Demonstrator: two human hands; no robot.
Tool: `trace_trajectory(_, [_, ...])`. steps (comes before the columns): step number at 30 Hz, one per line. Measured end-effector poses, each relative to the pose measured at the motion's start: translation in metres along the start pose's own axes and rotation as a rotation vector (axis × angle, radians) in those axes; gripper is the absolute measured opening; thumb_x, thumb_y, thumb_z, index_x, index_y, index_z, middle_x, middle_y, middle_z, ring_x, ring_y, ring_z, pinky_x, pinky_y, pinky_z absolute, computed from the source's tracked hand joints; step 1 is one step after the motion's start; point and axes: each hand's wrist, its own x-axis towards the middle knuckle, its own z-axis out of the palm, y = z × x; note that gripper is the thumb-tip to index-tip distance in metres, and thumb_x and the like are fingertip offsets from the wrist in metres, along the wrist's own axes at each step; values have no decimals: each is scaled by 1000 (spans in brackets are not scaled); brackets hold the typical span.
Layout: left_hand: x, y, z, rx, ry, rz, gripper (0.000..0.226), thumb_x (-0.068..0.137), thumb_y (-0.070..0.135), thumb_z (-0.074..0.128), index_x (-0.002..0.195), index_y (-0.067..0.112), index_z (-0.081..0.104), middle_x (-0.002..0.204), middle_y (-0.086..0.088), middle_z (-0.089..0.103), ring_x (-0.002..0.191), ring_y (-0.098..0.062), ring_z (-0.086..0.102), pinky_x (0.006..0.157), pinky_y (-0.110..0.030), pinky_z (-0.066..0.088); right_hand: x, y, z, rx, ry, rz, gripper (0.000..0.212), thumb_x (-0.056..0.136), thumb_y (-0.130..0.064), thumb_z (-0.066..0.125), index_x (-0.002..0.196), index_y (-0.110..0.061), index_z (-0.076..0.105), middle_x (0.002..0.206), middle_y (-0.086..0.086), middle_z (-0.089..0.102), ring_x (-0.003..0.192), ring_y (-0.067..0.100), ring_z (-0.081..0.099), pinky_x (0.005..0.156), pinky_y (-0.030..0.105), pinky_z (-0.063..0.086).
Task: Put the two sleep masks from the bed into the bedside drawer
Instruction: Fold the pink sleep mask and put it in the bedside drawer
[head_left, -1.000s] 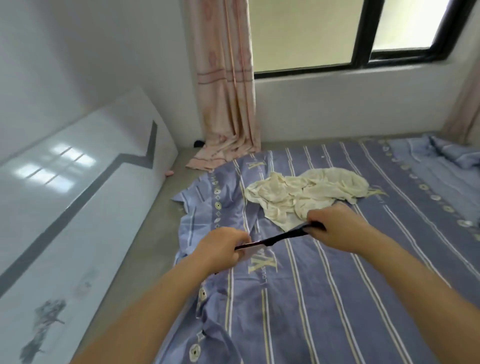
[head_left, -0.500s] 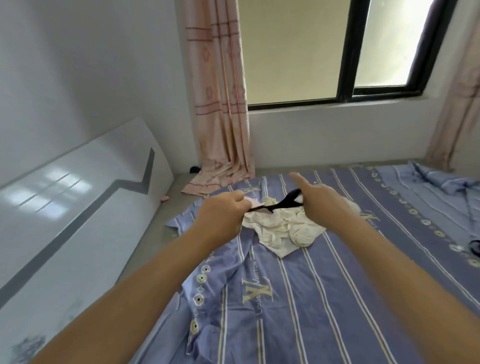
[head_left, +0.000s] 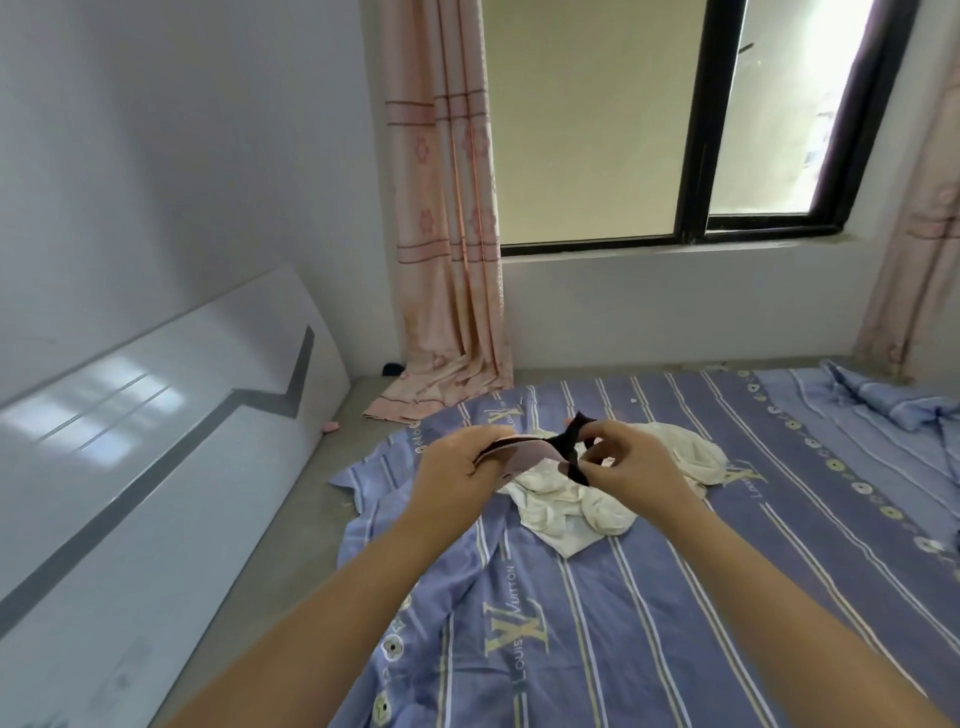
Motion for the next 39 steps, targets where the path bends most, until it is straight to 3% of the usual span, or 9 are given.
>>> trace_trajectory(3, [-1, 0, 2, -240, 77, -208, 36, 79, -15, 47, 91, 11, 68, 84, 7, 60, 70, 7, 54, 62, 6, 39, -3, 1, 15, -9, -11, -60, 43, 65, -7, 75, 69, -47, 59, 48, -17, 56, 46, -12, 52, 46, -1, 34])
trace_trajectory(7, [-8, -8, 8, -533, -17, -392, 39, 83, -16, 41, 80, 14, 65, 62, 18, 69, 58, 10, 61, 53, -4, 47, -11, 7, 28, 210, 22, 3, 21, 74, 6, 63, 83, -11, 68, 52, -5, 62, 51, -7, 49, 56, 6, 38])
trace_trajectory(12, [-18, -21, 13, -860, -50, -555, 32, 90, -9, 34, 89, 9, 60, 68, 7, 74, 64, -7, 68, 57, -17, 57, -25, 2, 38, 536, -55, 103, 28, 84, 4, 53, 59, -10, 54, 40, -11, 46, 36, -1, 36, 41, 12, 30])
trace_trajectory(16, [-29, -22, 17, -497, -113, -491, 29, 85, -13, 43, 106, 1, 58, 84, 5, 69, 73, 1, 63, 65, -11, 51, -27, -8, 38, 356, 92, 68, 17, 81, 1, 57, 67, -9, 57, 50, -7, 50, 44, 1, 43, 45, 10, 34])
trace_trajectory(19, [-37, -22, 10, -254, -207, -352, 37, 80, -1, 59, 106, 25, 54, 103, 2, 59, 89, -1, 55, 74, -10, 45, -31, -9, 34, -7, 43, -46, 7, 76, -2, 61, 74, -7, 56, 58, -7, 47, 54, 5, 42, 51, 9, 35])
trace_trajectory(25, [-51, -1, 11, -75, -94, -259, 39, 61, 44, 53, 81, 12, 67, 71, 9, 57, 67, 3, 49, 60, -12, 39, -46, -14, 40, -218, -148, -214, 13, 76, -6, 64, 89, -5, 61, 63, -20, 44, 59, -5, 42, 58, 1, 35])
trace_trajectory(29, [-59, -1, 6, -39, -94, -332, 36, 64, 22, 44, 79, 4, 71, 74, -14, 69, 68, -21, 58, 60, -26, 41, -56, -15, 44, -252, -207, -205, 16, 76, -1, 63, 90, -5, 60, 65, -21, 42, 61, -6, 39, 59, 0, 34])
trace_trajectory(34, [-89, -28, -18, -125, -93, -595, 49, 77, -8, 45, 40, 23, 54, 40, 9, 53, 46, -13, 49, 54, -27, 41, -70, -8, 43, -129, -161, -14, 34, 78, 3, 58, 70, -29, 48, 63, -5, 49, 60, 14, 47, 53, 5, 36])
trace_trajectory(39, [-125, -14, -28, -267, 36, -603, 34, 83, 8, 55, 61, 34, 55, 63, 7, 57, 54, -2, 53, 54, -15, 46, -84, -33, 65, -238, -403, -175, 16, 77, -3, 63, 91, -10, 62, 66, -21, 44, 61, -8, 40, 59, 0, 34])
